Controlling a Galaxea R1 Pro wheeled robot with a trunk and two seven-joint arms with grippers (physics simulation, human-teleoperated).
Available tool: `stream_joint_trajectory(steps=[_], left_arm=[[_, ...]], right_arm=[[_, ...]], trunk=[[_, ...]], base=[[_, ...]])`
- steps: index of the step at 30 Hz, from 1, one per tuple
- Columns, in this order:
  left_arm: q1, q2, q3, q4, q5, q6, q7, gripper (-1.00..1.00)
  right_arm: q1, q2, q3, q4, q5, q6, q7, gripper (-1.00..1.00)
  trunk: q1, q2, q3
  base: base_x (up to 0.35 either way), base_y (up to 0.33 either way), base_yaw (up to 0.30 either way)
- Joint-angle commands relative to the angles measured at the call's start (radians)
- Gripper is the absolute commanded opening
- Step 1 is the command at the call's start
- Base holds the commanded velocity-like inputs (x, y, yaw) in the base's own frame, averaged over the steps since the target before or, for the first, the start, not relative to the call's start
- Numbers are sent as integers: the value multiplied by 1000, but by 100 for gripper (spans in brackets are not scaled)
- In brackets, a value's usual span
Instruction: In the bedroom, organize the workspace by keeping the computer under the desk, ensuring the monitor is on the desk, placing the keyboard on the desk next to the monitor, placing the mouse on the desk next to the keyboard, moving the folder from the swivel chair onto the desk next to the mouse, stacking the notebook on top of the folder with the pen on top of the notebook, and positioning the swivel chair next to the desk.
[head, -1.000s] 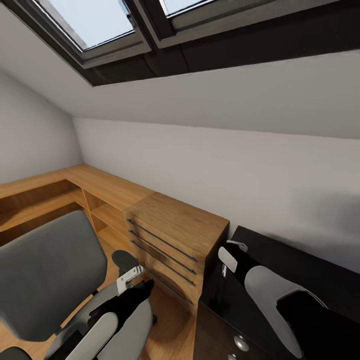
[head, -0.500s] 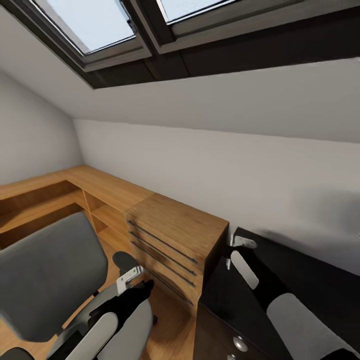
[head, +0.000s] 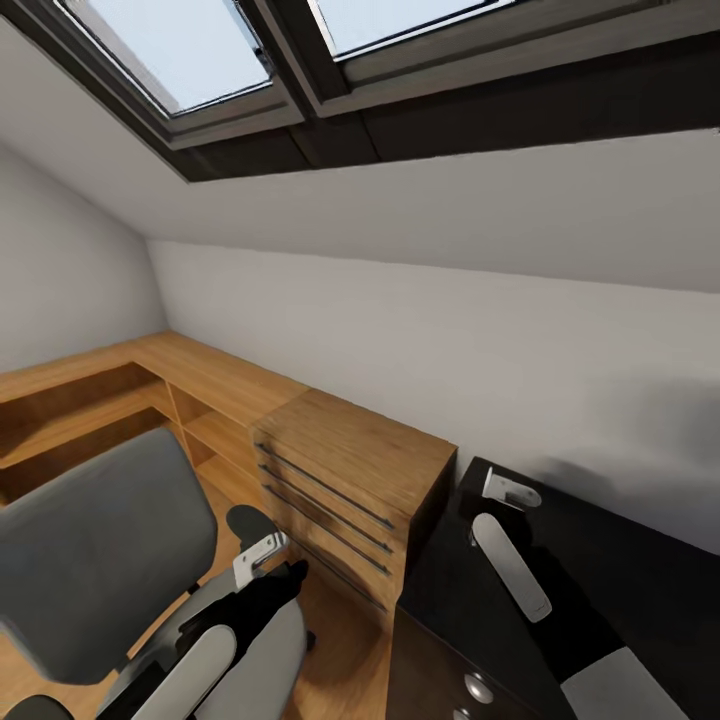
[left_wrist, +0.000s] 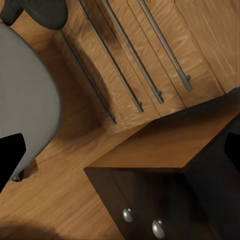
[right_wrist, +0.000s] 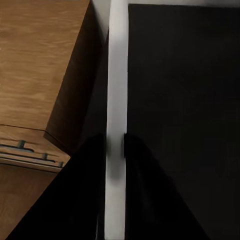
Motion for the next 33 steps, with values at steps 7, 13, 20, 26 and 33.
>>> stream_joint_trajectory(steps=[7,13,20,26,33], left_arm=[[-1,1,0,-1,3,4,6,100],[-1,1,0,-2,3,4,6,100],[-1,1,-4,-2,4,5,4,100],[-1,0,-8,-2,4,5,3,100],[-1,0,-9,-2,4,5,3,100]], right_arm=[[1,2,4,-6,-12,-3,-9,-100],[1,6,7,-7,-11,-4,-12,-100],[1,2,2,-5,-9,-7,-12,-100],[1,2,1,-3,-10,-8,-10,-100],[1,0,1,-3,-10,-8,-10,-100]], trunk=[[-27,48,20],[-42,76,33],[-42,76,35],[-42,76,39],[-42,76,44]], base=[[0,0,0],[0,0,0],[0,0,-127],[-167,0,-240],[-317,0,-245]])
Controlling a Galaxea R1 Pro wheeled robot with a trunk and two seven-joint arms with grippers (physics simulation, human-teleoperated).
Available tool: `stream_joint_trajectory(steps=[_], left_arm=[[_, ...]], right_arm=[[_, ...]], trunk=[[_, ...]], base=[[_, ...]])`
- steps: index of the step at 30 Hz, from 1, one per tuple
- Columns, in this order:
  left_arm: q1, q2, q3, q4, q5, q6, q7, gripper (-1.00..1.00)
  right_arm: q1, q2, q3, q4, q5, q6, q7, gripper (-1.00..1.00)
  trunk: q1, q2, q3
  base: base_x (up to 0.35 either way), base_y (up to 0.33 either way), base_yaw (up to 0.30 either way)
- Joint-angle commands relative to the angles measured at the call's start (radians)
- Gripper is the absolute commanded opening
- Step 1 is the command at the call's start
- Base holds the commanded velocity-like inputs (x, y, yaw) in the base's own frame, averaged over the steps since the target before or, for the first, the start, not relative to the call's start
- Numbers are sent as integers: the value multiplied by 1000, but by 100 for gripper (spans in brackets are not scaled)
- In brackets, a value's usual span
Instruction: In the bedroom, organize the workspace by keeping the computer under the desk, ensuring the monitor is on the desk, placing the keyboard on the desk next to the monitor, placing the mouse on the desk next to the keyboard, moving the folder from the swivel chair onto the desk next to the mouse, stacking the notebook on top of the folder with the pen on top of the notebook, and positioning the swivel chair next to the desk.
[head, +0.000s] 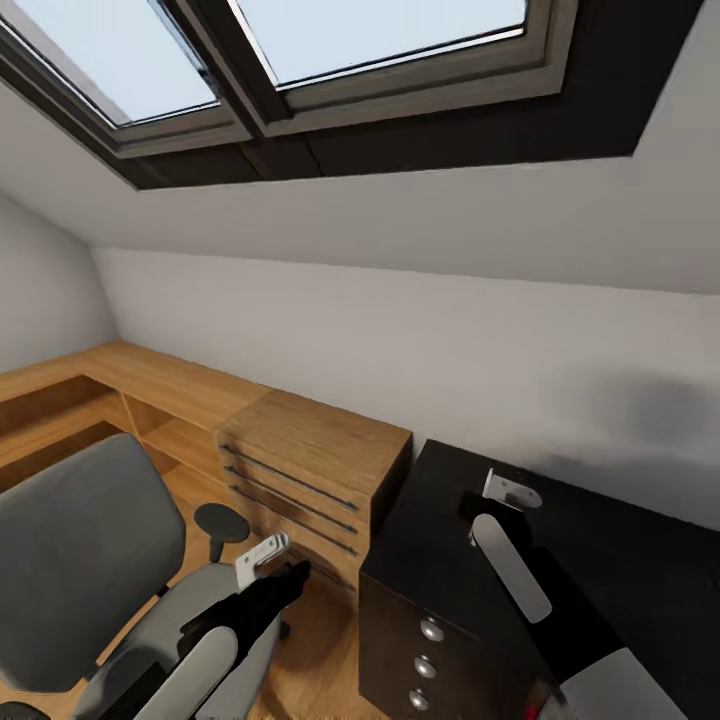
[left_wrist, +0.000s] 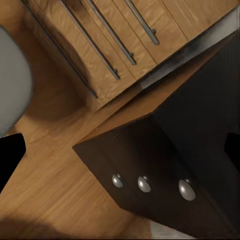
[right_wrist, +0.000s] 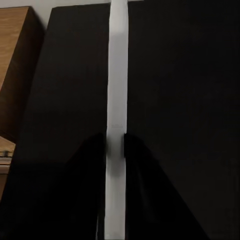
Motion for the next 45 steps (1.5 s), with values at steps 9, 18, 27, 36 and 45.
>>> stream_joint_trajectory(steps=[9,18,27,36,45], left_arm=[[-1,1,-1,-2,3,4,6,100],[-1,2,0,-2,3,4,6,100],[-1,2,0,-2,3,4,6,100],[-1,2,0,-2,3,4,6,100],[-1,2,0,-2,3,4,6,100]], right_arm=[[-2,-1,2,-1,-6,4,-7,-100],[-1,-1,1,0,-6,4,-7,-100],[-1,-1,1,1,-5,4,-7,-100],[-2,0,2,2,-6,4,-7,-100],[-1,2,1,3,-6,4,-7,-100]], trunk=[[0,-2,4],[0,-2,8],[0,-2,8],[0,-2,4],[0,-2,-3]], base=[[-314,0,-249],[-53,0,-277],[-1,0,-294],[0,0,-286],[0,0,-268]])
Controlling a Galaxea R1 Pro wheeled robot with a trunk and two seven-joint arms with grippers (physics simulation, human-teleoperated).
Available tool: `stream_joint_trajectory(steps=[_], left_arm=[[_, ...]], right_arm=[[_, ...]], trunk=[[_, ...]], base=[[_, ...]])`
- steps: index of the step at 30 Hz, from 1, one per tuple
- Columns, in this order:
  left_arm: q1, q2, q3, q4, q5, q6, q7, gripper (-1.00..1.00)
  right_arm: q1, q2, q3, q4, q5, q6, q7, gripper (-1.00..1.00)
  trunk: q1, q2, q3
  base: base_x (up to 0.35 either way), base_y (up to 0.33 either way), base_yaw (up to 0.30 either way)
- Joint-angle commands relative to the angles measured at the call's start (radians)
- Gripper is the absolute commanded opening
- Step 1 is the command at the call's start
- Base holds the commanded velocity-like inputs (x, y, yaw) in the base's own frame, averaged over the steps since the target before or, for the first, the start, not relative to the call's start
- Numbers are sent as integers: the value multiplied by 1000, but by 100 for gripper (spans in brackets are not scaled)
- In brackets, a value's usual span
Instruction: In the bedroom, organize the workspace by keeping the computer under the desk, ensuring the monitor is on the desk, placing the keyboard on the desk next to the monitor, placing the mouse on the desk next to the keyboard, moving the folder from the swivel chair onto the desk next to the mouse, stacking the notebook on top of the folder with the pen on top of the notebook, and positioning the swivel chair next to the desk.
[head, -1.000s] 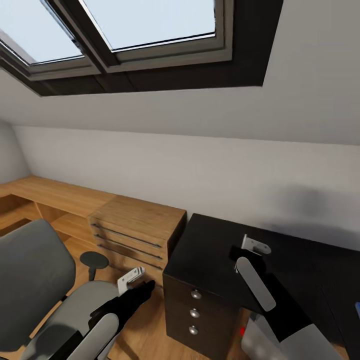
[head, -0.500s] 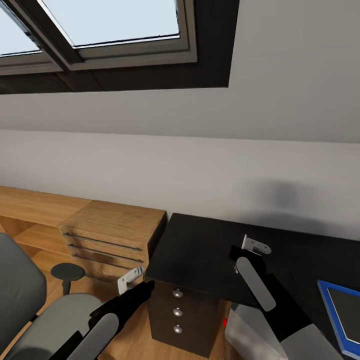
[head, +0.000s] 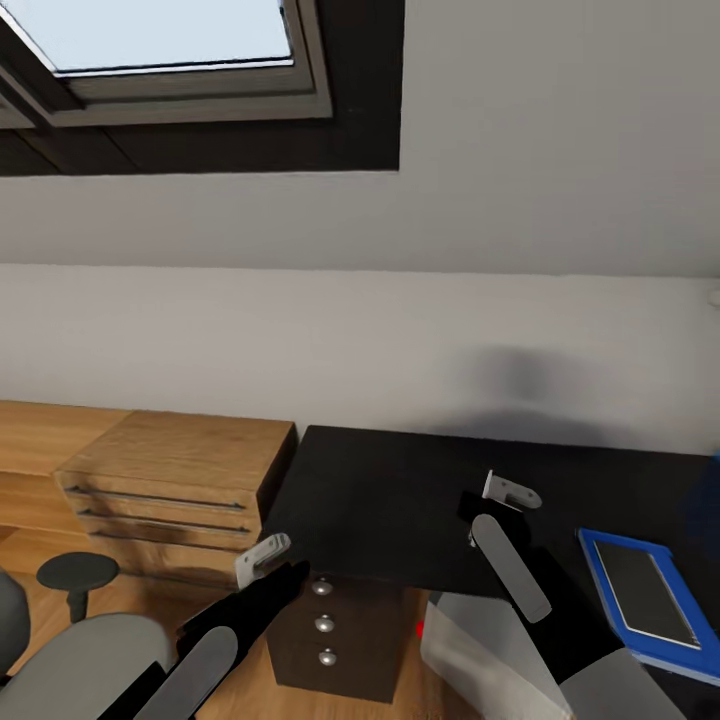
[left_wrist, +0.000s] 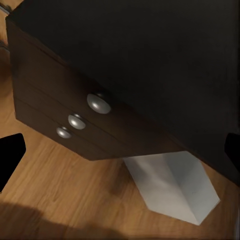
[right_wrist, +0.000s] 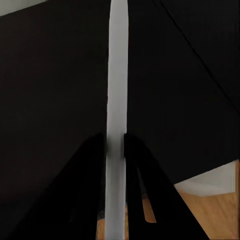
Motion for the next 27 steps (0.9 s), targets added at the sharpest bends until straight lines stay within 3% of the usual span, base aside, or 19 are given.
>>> stream_joint_trajectory(steps=[1,8,27], left_arm=[[-1,1,-1,-2,3,4,6,100],[-1,1,-1,-2,3,4,6,100],[-1,1,-1,-2,3,4,6,100]], right_arm=[[-1,-1,2,-1,-6,4,-6,-100],[-1,-1,4,-1,-6,4,-7,-100],[-1,-2,5,-1,-5,6,-8,-100]], trunk=[[0,-2,-3],[0,-2,-7],[0,-2,-7]], base=[[0,0,-264],[0,0,-138],[0,0,-6]])
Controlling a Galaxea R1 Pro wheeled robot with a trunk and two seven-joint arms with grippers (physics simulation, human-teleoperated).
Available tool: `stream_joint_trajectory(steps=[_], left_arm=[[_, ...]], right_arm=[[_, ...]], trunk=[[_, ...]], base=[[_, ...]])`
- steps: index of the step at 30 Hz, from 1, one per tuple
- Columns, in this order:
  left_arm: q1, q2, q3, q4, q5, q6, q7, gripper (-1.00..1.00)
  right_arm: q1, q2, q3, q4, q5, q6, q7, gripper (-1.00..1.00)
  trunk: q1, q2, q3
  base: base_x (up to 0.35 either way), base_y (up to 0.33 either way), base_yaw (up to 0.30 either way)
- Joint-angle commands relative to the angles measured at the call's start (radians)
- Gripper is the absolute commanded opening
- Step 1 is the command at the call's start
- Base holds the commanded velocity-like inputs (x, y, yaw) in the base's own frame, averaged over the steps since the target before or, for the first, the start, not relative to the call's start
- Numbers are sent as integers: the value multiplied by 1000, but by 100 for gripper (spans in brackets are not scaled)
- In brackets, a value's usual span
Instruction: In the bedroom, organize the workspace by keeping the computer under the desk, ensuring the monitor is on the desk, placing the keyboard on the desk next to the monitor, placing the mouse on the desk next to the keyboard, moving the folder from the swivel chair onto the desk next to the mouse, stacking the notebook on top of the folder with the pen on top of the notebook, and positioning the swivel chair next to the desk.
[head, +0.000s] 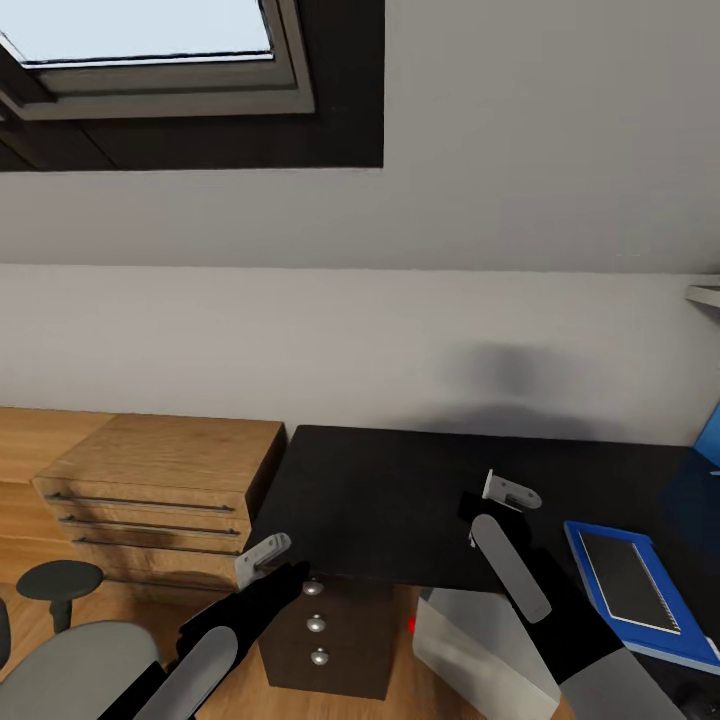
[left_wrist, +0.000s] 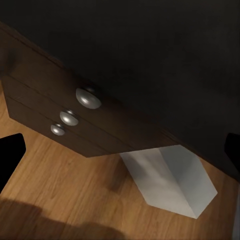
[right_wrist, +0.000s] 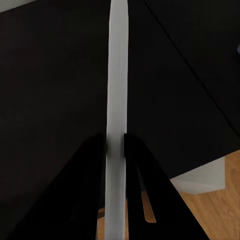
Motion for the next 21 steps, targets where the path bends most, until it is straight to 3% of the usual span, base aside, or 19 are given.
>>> stream_joint_trajectory(steps=[1,21], left_arm=[[-1,1,-1,-1,3,4,7,100],[-1,1,-1,-1,3,4,7,100]], right_arm=[[-1,-1,2,-1,-6,4,-6,-100],[-1,-7,2,0,-7,10,0,-100]], trunk=[[0,-2,-2],[0,-2,-2]], base=[[0,0,-46],[0,0,-245]])
